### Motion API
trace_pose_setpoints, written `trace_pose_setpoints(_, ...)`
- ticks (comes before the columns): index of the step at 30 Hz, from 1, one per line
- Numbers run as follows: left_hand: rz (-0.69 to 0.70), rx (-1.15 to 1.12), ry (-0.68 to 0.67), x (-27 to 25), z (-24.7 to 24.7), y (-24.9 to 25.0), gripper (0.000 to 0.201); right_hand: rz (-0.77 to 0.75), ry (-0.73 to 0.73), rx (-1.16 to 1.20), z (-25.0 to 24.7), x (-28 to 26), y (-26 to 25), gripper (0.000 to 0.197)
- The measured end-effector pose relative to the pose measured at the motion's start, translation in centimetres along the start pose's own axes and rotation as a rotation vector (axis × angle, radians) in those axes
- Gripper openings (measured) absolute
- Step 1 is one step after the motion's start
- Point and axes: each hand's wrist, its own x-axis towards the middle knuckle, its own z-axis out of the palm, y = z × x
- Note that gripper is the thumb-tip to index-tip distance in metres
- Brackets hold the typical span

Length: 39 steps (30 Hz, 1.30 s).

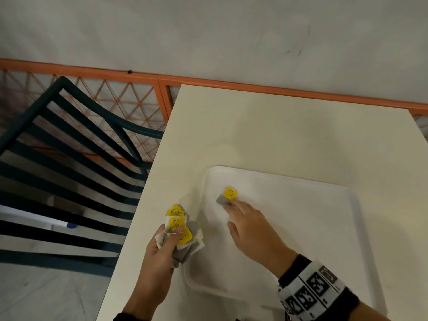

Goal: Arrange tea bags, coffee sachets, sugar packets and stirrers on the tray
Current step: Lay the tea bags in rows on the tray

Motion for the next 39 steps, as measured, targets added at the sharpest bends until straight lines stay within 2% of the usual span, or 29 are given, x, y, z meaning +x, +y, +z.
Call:
trace_pose_setpoints(5,0.005,0.033,-0.012,0.2,0.5,-0.3,0.025,-0.022,-0.081,0.072,0.5,1.2,0.6,0.054)
trace_pose_setpoints(8,0.002,0.046,-0.025,0.0,0.5,-0.1,0.020,-0.057,-0.046,0.085,0.1,2.5,0.7,0.052)
trace_pose_setpoints(10,-0.012,0.024,-0.032,-0.1,0.5,0.0,0.023,-0.077,-0.028,0.094,-0.3,3.2,0.8,0.050)
trace_pose_setpoints(14,-0.025,-0.015,-0.016,0.1,0.3,-0.3,0.033,-0.093,-0.040,0.102,-0.6,4.3,1.0,0.050)
trace_pose_setpoints(21,0.004,-0.066,-0.063,0.3,0.7,-0.1,0.027,-0.100,-0.083,0.085,-1.4,5.2,1.1,0.049)
trace_pose_setpoints(26,0.011,-0.101,-0.104,0.7,0.8,-0.4,0.067,-0.106,-0.105,0.097,-1.9,5.3,1.2,0.047)
trace_pose_setpoints(27,0.014,-0.103,-0.126,0.7,1.0,-0.3,0.066,-0.103,-0.104,0.108,-1.8,5.3,1.4,0.045)
trace_pose_setpoints(30,0.002,-0.107,-0.165,0.5,1.5,0.1,0.023,-0.115,-0.030,0.190,-1.6,5.1,1.5,0.041)
trace_pose_setpoints(35,-0.026,-0.119,-0.192,0.3,2.3,0.7,0.038,-0.047,0.158,0.520,-2.1,3.5,-0.7,0.025)
trace_pose_setpoints(37,-0.019,-0.102,-0.211,0.2,2.7,0.8,0.029,-0.006,0.133,0.661,-2.5,2.4,-1.9,0.019)
trace_pose_setpoints(39,-0.008,-0.062,-0.234,0.1,2.9,0.9,0.021,-0.008,0.079,0.711,-2.6,1.6,-2.6,0.020)
